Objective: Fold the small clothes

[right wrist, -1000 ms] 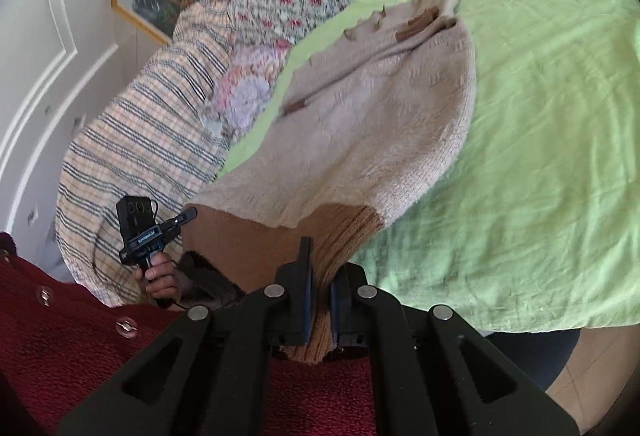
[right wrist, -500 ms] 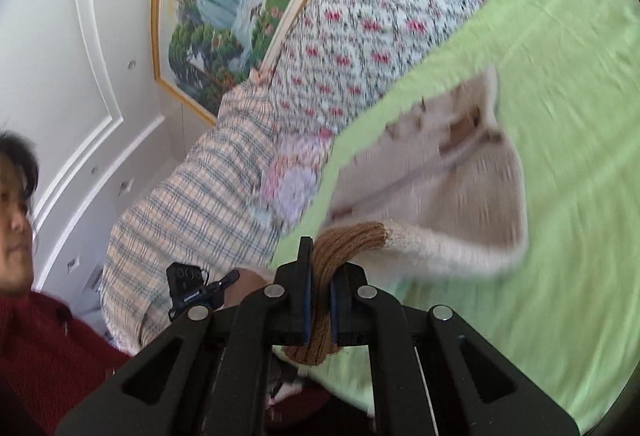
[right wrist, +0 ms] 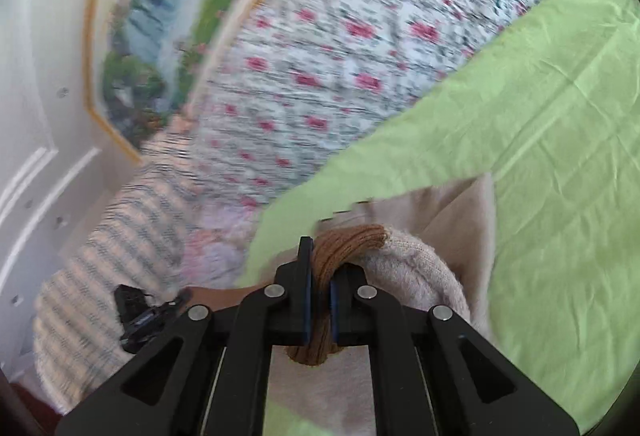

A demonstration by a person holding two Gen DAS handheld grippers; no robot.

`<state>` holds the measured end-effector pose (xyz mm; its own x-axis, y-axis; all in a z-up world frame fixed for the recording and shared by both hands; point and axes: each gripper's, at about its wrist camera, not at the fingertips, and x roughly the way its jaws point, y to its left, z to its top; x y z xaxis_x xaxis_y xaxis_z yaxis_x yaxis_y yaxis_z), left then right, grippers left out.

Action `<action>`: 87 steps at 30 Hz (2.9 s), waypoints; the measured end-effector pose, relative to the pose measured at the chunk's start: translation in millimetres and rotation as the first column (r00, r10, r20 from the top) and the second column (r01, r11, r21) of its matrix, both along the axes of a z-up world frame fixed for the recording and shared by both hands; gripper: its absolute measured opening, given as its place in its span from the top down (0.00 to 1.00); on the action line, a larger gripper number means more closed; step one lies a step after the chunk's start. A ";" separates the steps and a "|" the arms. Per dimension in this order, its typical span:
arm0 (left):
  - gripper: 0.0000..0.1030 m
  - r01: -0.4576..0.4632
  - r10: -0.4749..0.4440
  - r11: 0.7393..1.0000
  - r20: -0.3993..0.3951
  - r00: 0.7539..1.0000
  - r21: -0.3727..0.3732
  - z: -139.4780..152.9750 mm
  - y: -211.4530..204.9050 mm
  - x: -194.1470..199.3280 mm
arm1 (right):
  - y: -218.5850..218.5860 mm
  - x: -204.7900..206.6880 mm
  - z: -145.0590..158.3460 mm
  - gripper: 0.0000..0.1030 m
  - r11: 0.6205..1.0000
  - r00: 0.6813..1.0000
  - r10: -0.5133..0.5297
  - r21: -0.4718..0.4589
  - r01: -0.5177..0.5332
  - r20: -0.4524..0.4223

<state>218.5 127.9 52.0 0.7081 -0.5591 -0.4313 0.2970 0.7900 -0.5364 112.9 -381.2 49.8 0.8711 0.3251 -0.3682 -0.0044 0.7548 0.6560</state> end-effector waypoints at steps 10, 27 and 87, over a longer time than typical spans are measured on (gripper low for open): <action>0.92 -0.018 0.030 0.997 -0.175 0.984 0.074 -64.7 -23.5 98.0 | -18.6 89.9 -57.2 0.92 0.987 0.967 -0.121 -0.131 0.093 -0.227; 0.60 0.193 -0.157 0.969 -0.224 0.962 0.152 -84.2 -103.3 27.9 | 88.5 71.6 -61.6 0.63 0.910 0.930 0.151 -0.319 -0.263 -0.335; 0.80 -0.350 0.314 0.932 -0.277 0.908 -0.092 -105.3 -10.5 -39.0 | 100.4 -66.1 -64.6 0.50 0.996 0.986 0.020 -0.083 -0.035 -0.168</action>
<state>179.5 117.4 -53.3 0.7400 -0.3766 -0.5573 -0.1302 0.7327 -0.6680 46.9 -280.8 -14.8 0.7862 0.3093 -0.5350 0.0780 0.8091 0.5824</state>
